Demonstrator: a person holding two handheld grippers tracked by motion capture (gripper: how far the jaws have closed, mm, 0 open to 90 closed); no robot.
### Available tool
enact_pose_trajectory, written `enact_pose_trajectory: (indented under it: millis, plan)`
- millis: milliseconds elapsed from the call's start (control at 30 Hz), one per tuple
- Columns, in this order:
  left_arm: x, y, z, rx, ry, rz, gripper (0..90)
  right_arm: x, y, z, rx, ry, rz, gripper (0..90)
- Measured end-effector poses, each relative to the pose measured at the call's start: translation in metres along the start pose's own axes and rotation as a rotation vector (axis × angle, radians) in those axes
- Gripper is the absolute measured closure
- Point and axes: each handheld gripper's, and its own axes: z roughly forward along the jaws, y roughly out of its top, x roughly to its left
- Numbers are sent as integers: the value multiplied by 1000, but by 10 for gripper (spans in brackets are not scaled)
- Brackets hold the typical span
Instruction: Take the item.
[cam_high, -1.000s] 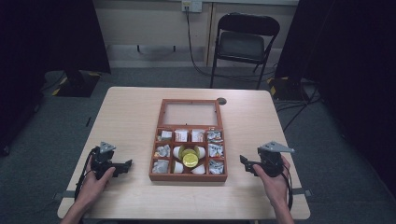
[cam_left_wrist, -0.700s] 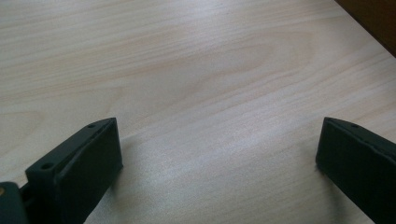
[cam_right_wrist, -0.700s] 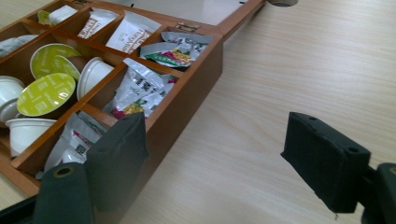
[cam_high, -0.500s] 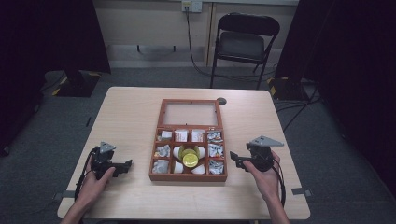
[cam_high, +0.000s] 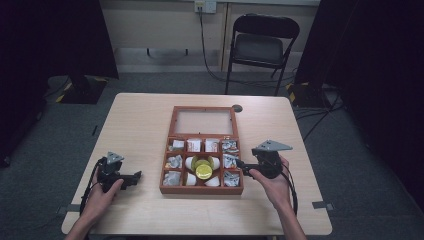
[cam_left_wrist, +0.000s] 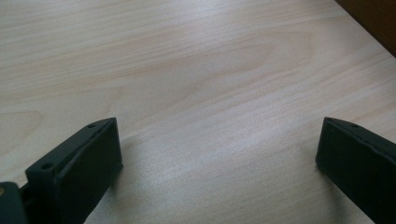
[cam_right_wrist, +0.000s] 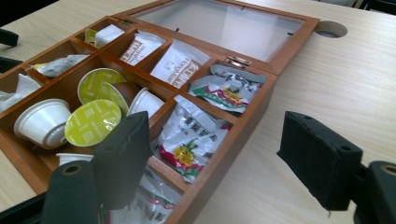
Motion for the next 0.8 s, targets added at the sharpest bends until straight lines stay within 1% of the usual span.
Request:
enact_pose_trajectory:
  millis: [167,367,533,567,600,667,800]
  plan:
    - [0,0,0,0,0,1,0,5,6,6,-8,39,1,293]
    - [0,0,0,0,-1,-1,0,11,11,10,-8,54,-13,305]
    - [0,0,0,0,0,0,0,17,17,17,-3,77,-30,328]
    - [0,0,0,0,0,0,0,18,18,19,-2,82,-32,360]
    - [0,0,0,0,0,0,0,20,18,21,-1,92,-38,413]
    - [0,0,0,0,-1,-1,0,26,19,28,10,114,-51,409]
    - [0,0,0,0,-1,0,0,30,21,33,16,127,-57,412]
